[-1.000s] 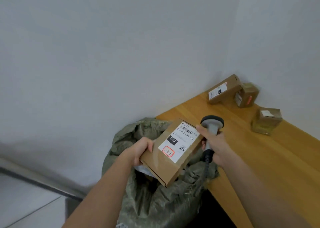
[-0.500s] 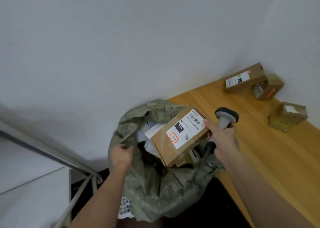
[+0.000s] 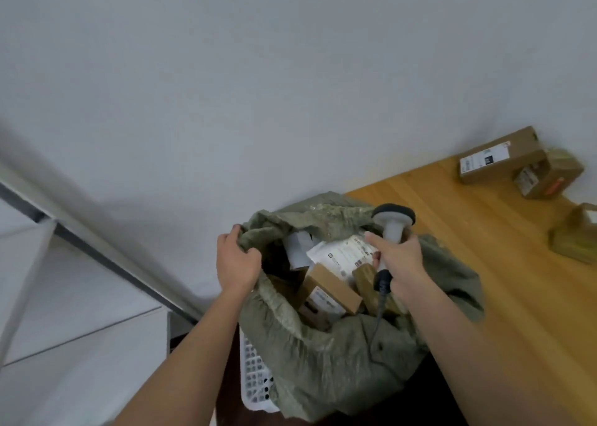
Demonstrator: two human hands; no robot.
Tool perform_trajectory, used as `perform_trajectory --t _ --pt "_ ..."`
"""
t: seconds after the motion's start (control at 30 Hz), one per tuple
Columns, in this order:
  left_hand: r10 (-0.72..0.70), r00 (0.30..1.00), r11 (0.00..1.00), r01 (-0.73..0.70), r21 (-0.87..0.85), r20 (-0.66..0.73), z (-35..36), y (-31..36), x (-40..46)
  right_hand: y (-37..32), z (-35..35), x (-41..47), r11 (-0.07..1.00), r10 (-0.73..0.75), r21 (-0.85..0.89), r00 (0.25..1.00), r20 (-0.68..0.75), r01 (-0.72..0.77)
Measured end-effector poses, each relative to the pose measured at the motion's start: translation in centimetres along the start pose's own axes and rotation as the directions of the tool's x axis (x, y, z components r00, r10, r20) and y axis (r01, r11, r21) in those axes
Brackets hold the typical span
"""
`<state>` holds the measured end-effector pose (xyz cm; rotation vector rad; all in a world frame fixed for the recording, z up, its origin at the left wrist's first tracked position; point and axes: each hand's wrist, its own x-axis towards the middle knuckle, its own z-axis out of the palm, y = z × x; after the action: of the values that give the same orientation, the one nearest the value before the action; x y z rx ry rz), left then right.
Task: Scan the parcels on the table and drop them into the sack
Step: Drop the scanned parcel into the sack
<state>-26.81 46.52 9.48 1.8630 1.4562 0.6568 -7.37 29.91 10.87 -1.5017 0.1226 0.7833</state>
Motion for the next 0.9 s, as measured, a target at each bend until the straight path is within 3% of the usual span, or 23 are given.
perform_trajectory --t 0.13,0.27,0.37,0.5,0.67,0.9 --pt "-0.034 0.993 0.999 0.031 0.033 0.110 3.7 2.5 0.1 -2.8 -4.4 0.3 0.998 -0.048 0.025 0.995 -0.086 0.050" --pt "-0.090 0.985 0.980 0.062 0.188 0.147 8.9 6.2 -0.4 -5.0 -10.1 0.7 0.993 -0.070 0.080 0.978 -0.197 0.087" --pt "-0.045 0.984 0.951 -0.011 0.308 0.174 13.2 9.5 -1.2 -6.1 -14.6 1.4 0.984 -0.061 0.141 0.949 -0.309 0.109" --pt "0.057 0.948 0.943 -0.155 0.295 0.314 19.9 14.3 -2.4 -7.8 -21.2 2.9 0.964 -0.058 0.212 0.902 -0.429 0.163" --pt "0.243 0.830 0.897 -0.390 0.210 0.501 29.5 21.3 -5.2 -10.1 -29.8 5.8 0.934 -0.059 0.269 0.845 -0.532 0.235" --pt "0.404 0.553 0.737 -0.669 0.100 0.728 43.5 30.8 -11.3 -11.8 -40.1 12.0 0.912 -0.040 0.299 0.785 -0.618 0.282"
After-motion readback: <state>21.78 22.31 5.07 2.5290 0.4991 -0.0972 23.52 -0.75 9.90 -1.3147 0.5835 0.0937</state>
